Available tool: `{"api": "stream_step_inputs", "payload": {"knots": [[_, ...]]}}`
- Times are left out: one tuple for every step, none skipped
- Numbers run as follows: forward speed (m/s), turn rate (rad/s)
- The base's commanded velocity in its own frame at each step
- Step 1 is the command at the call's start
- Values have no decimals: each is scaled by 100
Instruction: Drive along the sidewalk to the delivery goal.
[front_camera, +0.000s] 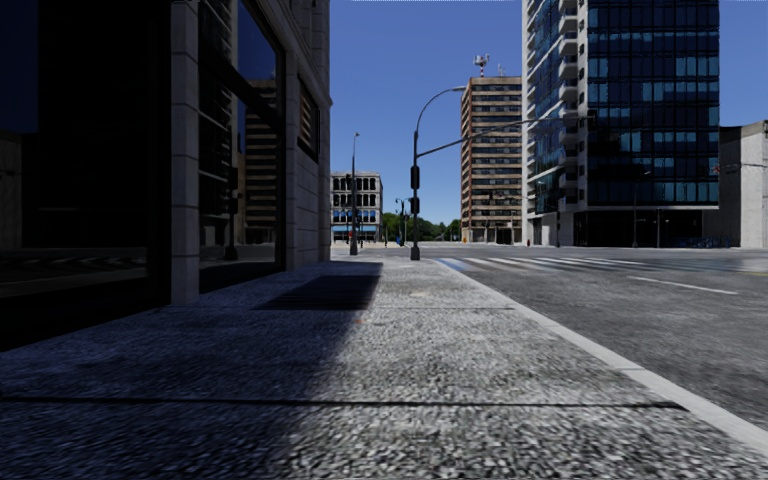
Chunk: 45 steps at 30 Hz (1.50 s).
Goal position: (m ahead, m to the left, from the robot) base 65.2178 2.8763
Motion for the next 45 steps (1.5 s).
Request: {"api": "stream_step_inputs", "payload": {"knots": [[200, 0], [200, 0], [200, 0], [200, 0], [200, 0], [200, 0], [200, 0], [200, 0], [200, 0], [200, 0], [200, 0], [200, 0], [200, 0], [200, 0], [200, 0], [200, 0], [200, 0], [200, 0], [200, 0], [200, 0], [200, 0], [200, 0], [200, 0], [200, 0], [200, 0], [200, 0], [200, 0], [200, 0], [200, 0], [200, 0], [200, 0], [200, 0], [200, 0], [200, 0], [200, 0], [200, 0], [200, 0], [200, 0], [200, 0], [200, 0], [200, 0], [200, 0], [200, 0], [200, 0], [200, 0]]}}
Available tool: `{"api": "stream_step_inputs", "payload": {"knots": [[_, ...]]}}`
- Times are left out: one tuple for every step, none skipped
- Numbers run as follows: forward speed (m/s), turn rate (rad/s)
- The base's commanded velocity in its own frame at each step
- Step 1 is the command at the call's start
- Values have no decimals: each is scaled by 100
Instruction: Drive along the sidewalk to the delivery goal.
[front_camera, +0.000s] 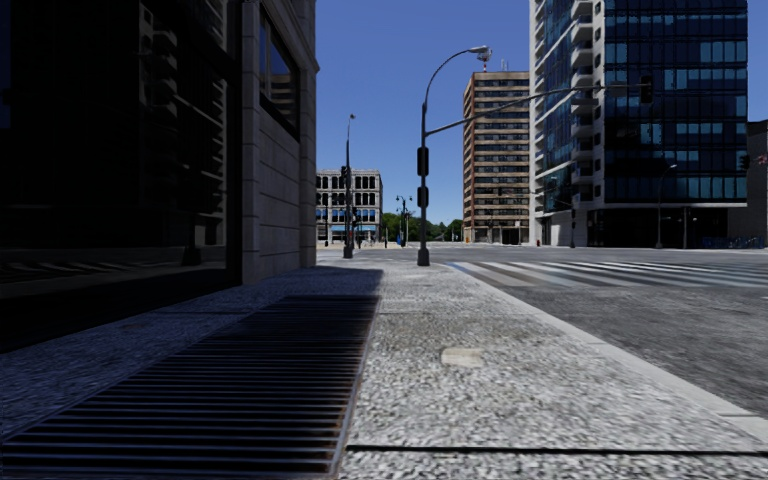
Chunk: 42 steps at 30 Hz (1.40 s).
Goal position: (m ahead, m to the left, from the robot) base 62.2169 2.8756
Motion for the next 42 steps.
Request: {"api": "stream_step_inputs", "payload": {"knots": [[200, 0], [200, 0], [200, 0], [200, 0], [200, 0], [200, 0], [200, 0], [200, 0], [200, 0], [200, 0], [200, 0], [200, 0], [200, 0], [200, 0], [200, 0], [200, 0], [200, 0], [200, 0], [200, 0], [200, 0], [200, 0], [200, 0], [200, 0], [200, 0], [200, 0], [200, 0], [200, 0], [200, 0], [200, 0], [200, 0], [200, 0], [200, 0], [200, 0], [200, 0], [200, 0], [200, 0], [200, 0], [200, 0], [200, 0], [200, 0], [200, 0], [200, 0]]}}
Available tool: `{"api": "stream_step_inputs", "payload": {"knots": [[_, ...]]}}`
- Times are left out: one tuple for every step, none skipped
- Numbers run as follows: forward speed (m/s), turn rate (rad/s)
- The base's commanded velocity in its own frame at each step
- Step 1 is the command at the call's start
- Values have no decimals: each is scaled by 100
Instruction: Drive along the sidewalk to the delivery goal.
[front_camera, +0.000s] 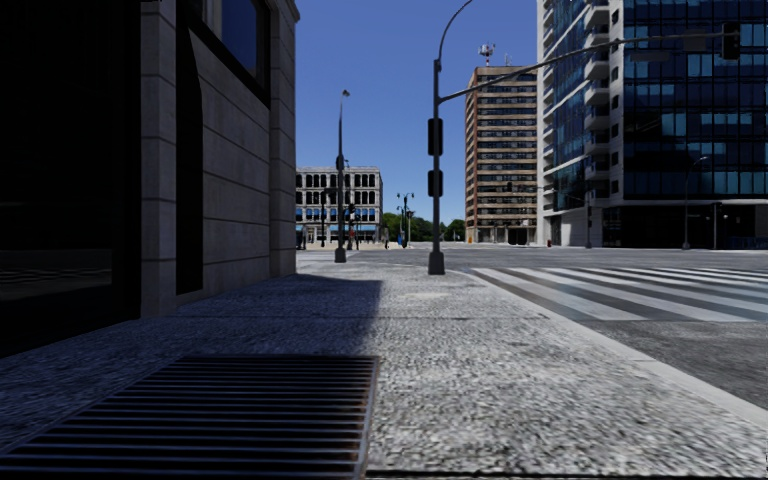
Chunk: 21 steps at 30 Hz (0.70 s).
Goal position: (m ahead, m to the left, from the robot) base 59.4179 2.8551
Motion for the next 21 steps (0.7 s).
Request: {"api": "stream_step_inputs", "payload": {"knots": [[200, 0], [200, 0], [200, 0], [200, 0], [200, 0], [200, 0], [200, 0], [200, 0], [200, 0], [200, 0], [200, 0], [200, 0], [200, 0], [200, 0], [200, 0], [200, 0], [200, 0], [200, 0], [200, 0], [200, 0], [200, 0]]}}
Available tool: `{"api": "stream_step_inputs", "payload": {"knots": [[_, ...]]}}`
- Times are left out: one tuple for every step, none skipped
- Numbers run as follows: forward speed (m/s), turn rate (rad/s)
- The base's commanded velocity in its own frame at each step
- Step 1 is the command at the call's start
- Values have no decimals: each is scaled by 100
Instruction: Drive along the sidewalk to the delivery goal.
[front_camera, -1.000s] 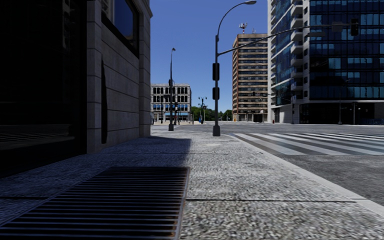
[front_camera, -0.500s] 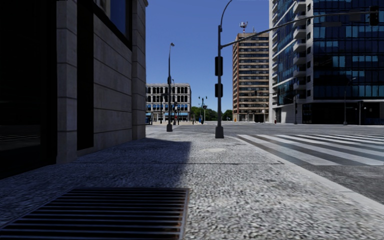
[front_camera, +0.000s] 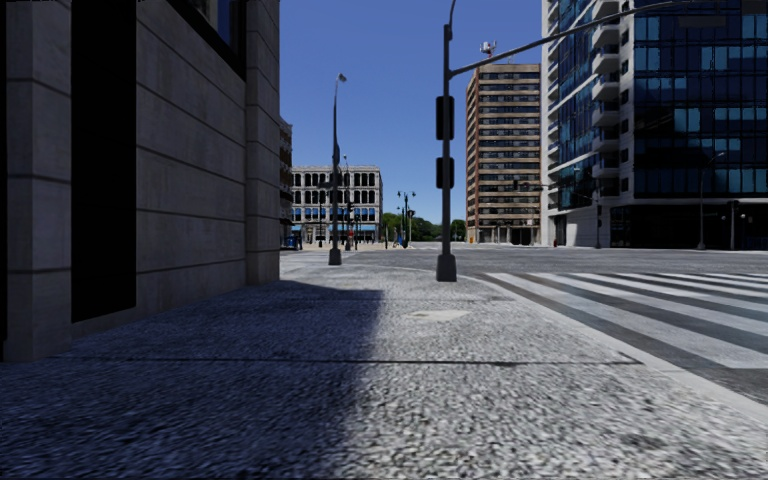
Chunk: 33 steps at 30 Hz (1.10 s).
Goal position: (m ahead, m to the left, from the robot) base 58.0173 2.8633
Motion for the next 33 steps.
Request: {"api": "stream_step_inputs", "payload": {"knots": [[200, 0], [200, 0], [200, 0], [200, 0], [200, 0], [200, 0], [200, 0], [200, 0], [200, 0], [200, 0], [200, 0], [200, 0], [200, 0], [200, 0], [200, 0], [200, 0], [200, 0], [200, 0], [200, 0], [200, 0], [200, 0], [200, 0], [200, 0], [200, 0], [200, 0], [200, 0], [200, 0], [200, 0], [200, 0], [200, 0], [200, 0], [200, 0], [200, 0]]}}
